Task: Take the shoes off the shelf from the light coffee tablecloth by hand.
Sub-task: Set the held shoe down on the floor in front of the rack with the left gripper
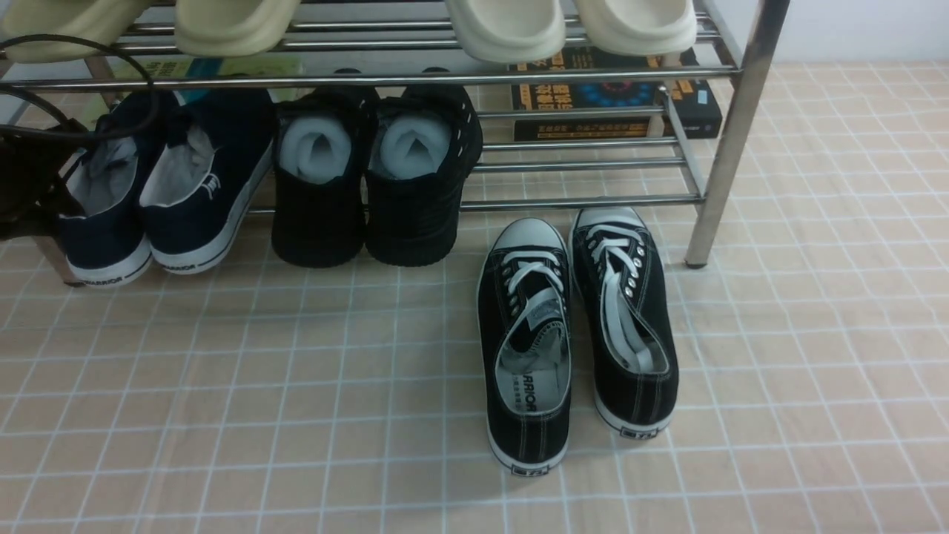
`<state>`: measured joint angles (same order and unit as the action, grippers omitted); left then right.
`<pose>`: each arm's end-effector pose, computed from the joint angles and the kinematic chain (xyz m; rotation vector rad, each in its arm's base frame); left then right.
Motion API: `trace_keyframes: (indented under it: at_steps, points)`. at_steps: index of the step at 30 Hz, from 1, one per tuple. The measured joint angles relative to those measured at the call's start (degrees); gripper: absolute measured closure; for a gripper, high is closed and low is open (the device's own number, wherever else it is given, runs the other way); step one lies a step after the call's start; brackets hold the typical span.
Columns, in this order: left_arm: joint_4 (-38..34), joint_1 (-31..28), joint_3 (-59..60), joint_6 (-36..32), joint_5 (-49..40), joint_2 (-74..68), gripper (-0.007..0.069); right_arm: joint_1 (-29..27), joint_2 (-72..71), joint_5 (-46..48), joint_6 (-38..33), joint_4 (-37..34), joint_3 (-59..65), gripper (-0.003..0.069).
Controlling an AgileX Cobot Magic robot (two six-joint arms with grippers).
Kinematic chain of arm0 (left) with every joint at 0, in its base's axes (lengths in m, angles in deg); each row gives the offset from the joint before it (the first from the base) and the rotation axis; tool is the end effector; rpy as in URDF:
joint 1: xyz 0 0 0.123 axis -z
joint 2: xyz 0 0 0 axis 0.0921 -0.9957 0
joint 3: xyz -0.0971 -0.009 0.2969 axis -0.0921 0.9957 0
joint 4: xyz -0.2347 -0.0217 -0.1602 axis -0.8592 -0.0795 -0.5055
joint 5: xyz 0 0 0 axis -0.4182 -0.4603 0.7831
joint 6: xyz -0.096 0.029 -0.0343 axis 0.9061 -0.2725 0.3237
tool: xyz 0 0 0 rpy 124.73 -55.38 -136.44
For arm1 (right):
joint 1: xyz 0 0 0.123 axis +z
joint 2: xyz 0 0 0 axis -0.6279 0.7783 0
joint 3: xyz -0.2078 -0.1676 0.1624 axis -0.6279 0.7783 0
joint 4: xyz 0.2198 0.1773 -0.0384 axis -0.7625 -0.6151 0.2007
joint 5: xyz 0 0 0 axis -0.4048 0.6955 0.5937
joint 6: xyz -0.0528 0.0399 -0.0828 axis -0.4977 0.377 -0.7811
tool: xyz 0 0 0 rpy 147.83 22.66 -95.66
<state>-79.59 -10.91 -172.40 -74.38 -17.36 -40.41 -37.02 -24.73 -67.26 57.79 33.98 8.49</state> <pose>0.4385 0.1096 0.2564 -0.7842 2.4442 -0.2472 0.0724 0.0047 0.1690 0.0315 1.8774 0.0995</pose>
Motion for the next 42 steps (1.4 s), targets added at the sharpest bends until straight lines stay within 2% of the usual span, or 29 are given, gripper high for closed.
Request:
trace_keyframes:
  at_steps: [1,3,13,19,21,28,34,42]
  points:
    - [-0.1,0.0,0.0,-0.5,-0.7,0.0,0.0557,0.0,0.0,0.0,0.0,0.0,0.0,0.042]
    - [-0.1,0.0,-0.2,-1.0,-1.8,0.1,0.0576,0.0,0.0,0.0,0.0,0.0,0.0,0.042]
    - [5.3,-0.5,-0.5,-0.9,-19.5,14.8,0.0577,0.0,0.0,0.0,0.0,0.0,0.0,0.042]
    - [11.9,-0.4,-0.4,0.5,-30.2,26.2,0.0577,0.0,0.0,0.0,0.0,0.0,0.0,0.042]
    - [14.4,-0.4,0.8,2.1,-31.3,29.3,0.0578,0.0,0.0,0.0,0.0,0.0,0.0,0.042]
    - [18.8,-0.5,12.5,7.8,-27.9,36.8,0.0578,0.0,0.0,0.0,0.0,0.0,0.0,0.042]
    - [18.6,-0.6,25.6,7.4,-17.1,37.5,0.058,0.0,0.0,0.0,0.0,0.0,0.0,0.042]
    - [19.8,-0.6,34.3,6.3,-3.9,37.5,0.058,0.0,0.0,0.0,0.0,0.0,0.0,0.042]
